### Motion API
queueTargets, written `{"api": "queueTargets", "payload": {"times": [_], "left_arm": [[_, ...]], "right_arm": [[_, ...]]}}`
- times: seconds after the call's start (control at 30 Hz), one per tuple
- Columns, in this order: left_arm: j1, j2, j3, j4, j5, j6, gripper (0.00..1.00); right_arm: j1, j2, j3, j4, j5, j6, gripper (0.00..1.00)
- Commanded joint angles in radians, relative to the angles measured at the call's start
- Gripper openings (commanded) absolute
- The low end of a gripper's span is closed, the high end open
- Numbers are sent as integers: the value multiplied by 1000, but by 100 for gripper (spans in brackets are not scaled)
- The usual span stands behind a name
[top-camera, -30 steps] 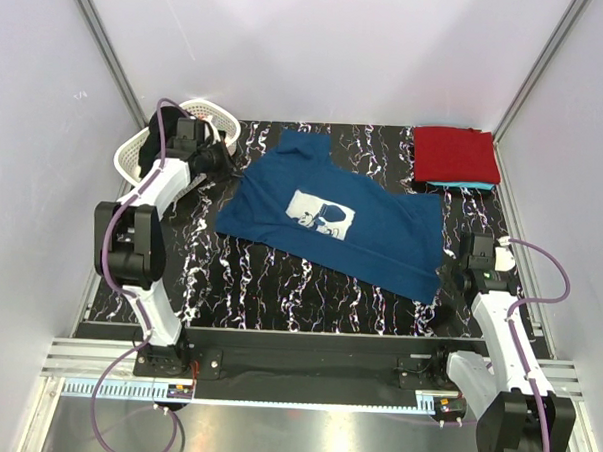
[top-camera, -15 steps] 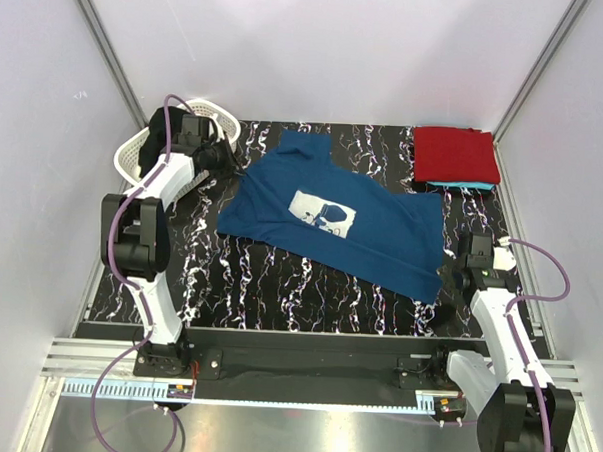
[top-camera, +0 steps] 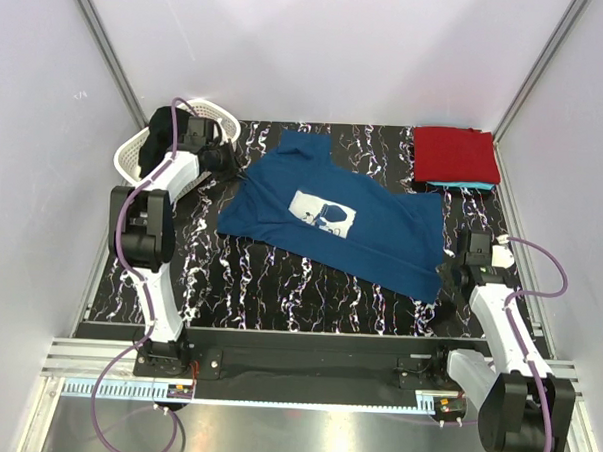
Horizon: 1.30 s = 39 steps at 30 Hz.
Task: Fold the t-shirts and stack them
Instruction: Fold the tshirt
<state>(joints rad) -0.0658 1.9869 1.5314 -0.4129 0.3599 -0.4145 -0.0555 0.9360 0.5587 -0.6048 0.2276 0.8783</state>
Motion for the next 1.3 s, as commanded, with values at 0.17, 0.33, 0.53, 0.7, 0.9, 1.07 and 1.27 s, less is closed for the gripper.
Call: {"api": "queueTargets", "payload": {"times": [0.17, 0.33, 0.53, 0.7, 0.9, 1.07, 1.27], "left_arm": [[-25, 46, 130, 19, 11, 29, 7], [-42, 84, 203, -19, 1, 20, 11], [-42, 73, 179, -124, -125, 49, 47], [-43, -32, 142, -165, -173, 77, 50], [-60, -239, -83, -150, -168, 97, 48], [-63, -375, -287, -76, -147, 62, 47], [-63, -444, -367, -72, -199, 39, 47]], "right_arm": [[-7, 49, 23, 36, 64, -30, 0], [-7, 56, 75, 22, 50, -67, 6], [-7, 101, 151, -44, 41, -110, 38], [-7, 57, 188, -30, -111, -108, 33], [0, 118, 138, 85, -362, -7, 16], [42, 302, 119, 209, -409, 7, 12], [45, 510, 153, 185, -436, -83, 15]]}}
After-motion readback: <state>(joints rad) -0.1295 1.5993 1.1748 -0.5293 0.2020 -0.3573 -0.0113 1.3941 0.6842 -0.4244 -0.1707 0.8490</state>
